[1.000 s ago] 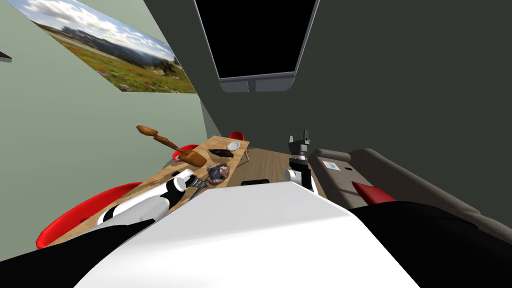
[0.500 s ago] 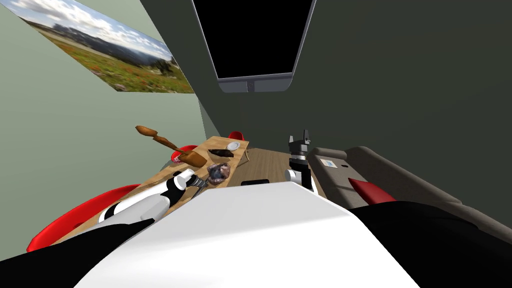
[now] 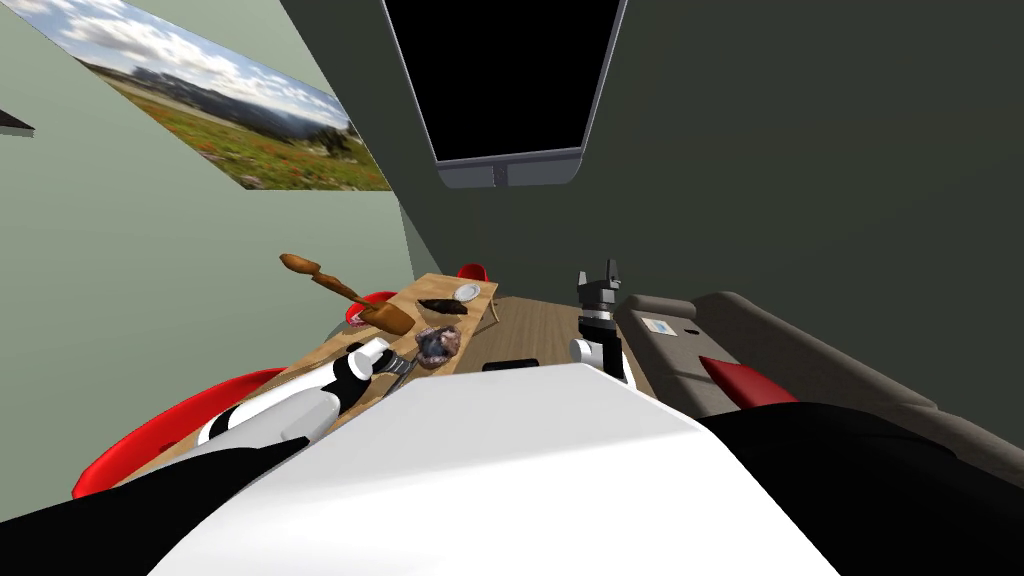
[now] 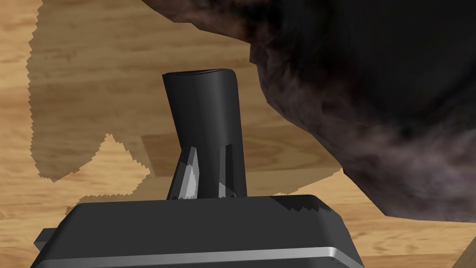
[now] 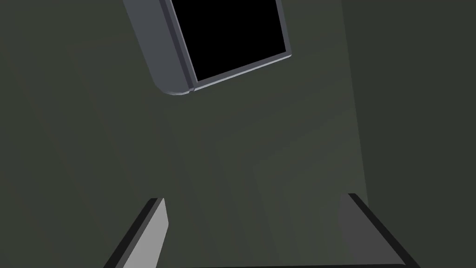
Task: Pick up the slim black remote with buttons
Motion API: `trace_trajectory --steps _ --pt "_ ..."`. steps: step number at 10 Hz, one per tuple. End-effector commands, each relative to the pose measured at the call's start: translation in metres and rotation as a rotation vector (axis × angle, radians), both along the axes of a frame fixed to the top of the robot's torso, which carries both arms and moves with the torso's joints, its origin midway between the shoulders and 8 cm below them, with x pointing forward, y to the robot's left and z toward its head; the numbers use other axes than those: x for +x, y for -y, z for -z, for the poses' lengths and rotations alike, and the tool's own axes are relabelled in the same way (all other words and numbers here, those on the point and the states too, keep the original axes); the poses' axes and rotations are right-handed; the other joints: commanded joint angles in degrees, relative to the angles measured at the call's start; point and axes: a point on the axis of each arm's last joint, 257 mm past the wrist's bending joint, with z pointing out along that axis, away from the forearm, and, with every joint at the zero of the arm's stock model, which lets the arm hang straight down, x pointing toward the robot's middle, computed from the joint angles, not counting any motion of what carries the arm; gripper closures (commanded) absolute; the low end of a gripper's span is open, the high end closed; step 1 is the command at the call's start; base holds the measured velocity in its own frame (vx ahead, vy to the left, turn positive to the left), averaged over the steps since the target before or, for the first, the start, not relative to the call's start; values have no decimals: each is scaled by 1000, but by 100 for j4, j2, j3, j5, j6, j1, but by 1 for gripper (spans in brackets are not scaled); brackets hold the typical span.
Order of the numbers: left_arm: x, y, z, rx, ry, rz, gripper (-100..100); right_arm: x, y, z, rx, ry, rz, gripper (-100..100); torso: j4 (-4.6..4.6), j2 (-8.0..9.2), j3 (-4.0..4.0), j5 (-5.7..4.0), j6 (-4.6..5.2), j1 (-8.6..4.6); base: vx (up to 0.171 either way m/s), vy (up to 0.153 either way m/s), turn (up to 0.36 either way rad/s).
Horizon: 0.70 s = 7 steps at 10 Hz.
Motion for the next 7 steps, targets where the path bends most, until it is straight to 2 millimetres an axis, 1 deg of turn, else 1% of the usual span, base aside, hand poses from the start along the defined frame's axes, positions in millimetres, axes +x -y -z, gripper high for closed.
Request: trace_trajectory --steps 1,2,3,5,6,7 --pt "0 0 0 0 0 0 0 0 0 0 0 0 0 0 0 0 0 0 0 0 0 0 0" --pt "1 -8 -7 7 4 20 100 0 0 0 0 0 0 0 0 -1 0 0 0 1 58 -27 140" --pt "2 -9 -8 10 6 21 100 0 0 0 0 0 0 0 -2 -15 -8 -5 -6 -6 57 -42 108" --pt "3 -17 -17 7 4 47 100 0 0 0 0 0 0 0 -2 -19 -10 -7 3 -20 47 -60 88" --pt "4 -14 -14 11 6 38 100 0 0 0 0 0 0 0 -3 -18 -10 -8 1 -27 22 -34 31" --pt "3 -14 -14 9 5 40 0 0 0 0 0 0 0 0 -1 -11 -6 -6 6 -18 4 -6 -4"
